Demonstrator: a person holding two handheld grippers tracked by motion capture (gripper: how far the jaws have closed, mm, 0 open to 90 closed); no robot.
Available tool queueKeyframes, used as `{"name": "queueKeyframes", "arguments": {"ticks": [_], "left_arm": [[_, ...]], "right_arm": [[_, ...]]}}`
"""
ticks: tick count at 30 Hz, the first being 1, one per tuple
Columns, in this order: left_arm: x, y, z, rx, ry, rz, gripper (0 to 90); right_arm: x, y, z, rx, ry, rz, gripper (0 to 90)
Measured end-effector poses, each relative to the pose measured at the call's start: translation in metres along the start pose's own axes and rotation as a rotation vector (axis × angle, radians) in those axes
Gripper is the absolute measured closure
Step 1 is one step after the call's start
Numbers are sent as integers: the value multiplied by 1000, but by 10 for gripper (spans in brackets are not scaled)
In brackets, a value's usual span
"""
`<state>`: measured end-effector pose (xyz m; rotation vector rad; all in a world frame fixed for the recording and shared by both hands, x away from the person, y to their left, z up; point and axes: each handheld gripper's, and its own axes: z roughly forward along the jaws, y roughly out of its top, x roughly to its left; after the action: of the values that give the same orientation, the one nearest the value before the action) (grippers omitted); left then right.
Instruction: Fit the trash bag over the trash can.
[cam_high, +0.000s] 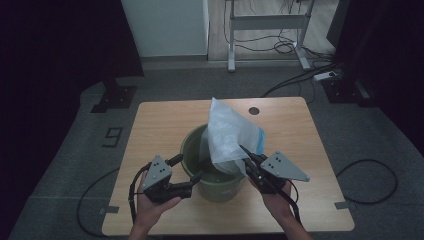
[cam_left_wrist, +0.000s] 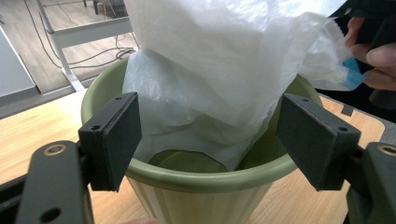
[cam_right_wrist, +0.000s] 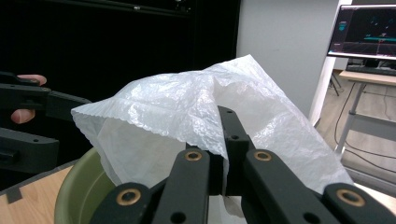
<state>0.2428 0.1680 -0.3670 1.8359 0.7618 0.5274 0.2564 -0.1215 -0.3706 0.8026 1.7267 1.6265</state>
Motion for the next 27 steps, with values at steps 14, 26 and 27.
{"name": "queueKeyframes", "arguments": {"ticks": [14,26,27], "left_arm": [[-9,7,13,-1,-9,31,273],[-12,8,26,-31,17,41,608],[-12,8,27,-31,9,44,645]], "right_arm": [[13,-3,15,58,49,9,888],[19,0,19,70,88,-10,881],[19,0,19,71,90,-12,879]]}}
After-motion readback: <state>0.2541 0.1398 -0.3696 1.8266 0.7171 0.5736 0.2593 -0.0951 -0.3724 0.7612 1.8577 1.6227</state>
